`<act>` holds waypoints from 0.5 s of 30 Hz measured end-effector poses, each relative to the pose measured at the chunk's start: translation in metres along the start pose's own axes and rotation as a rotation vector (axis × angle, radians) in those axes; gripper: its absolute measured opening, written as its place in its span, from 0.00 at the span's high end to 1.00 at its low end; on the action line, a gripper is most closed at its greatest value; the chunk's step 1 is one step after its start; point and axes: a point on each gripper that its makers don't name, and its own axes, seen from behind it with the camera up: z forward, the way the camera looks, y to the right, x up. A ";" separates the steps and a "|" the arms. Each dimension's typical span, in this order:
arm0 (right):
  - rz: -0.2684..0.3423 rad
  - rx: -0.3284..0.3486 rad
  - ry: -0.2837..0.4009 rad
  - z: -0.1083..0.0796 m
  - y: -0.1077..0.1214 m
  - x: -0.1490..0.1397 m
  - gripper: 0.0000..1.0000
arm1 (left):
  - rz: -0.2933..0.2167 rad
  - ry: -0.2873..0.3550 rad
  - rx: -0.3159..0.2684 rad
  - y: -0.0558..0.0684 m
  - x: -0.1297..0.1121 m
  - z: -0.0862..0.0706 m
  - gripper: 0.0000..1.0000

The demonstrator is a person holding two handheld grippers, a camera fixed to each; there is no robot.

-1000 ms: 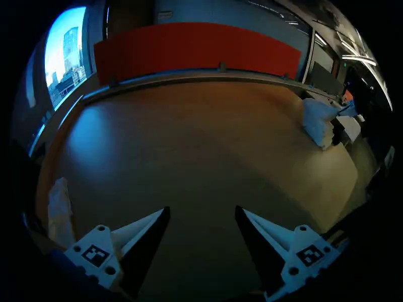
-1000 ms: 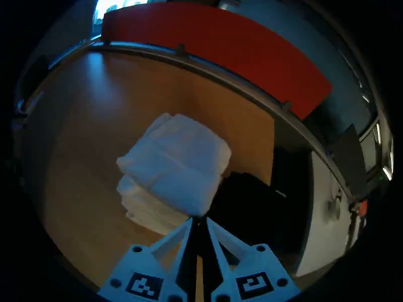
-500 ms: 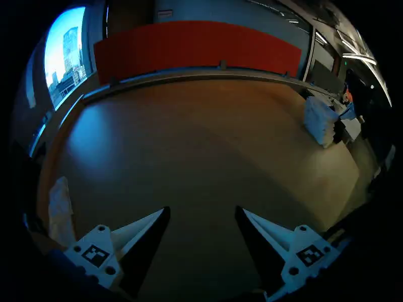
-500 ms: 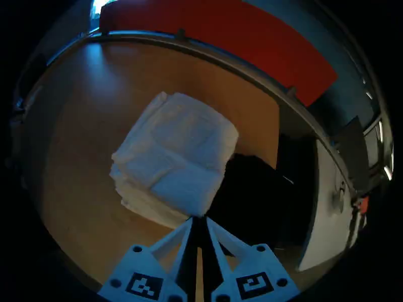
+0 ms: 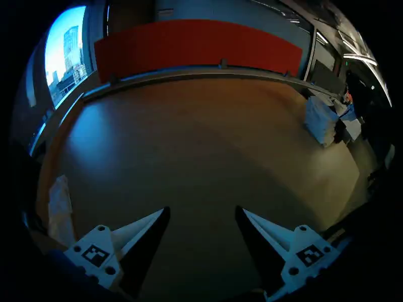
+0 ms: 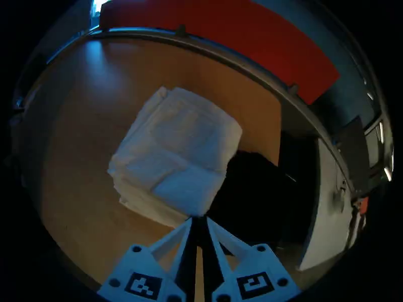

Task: Fold towel

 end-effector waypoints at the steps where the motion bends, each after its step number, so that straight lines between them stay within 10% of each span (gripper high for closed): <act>1: 0.000 -0.001 0.001 0.000 0.000 0.000 0.93 | -0.001 0.000 0.000 0.000 0.000 0.000 0.04; 10: 0.001 -0.017 0.009 -0.003 -0.002 -0.001 0.75 | -0.004 0.005 0.000 -0.001 0.003 0.001 0.04; 15: 0.016 -0.036 0.025 -0.005 -0.001 0.002 0.37 | -0.009 0.008 0.002 -0.003 0.003 0.001 0.05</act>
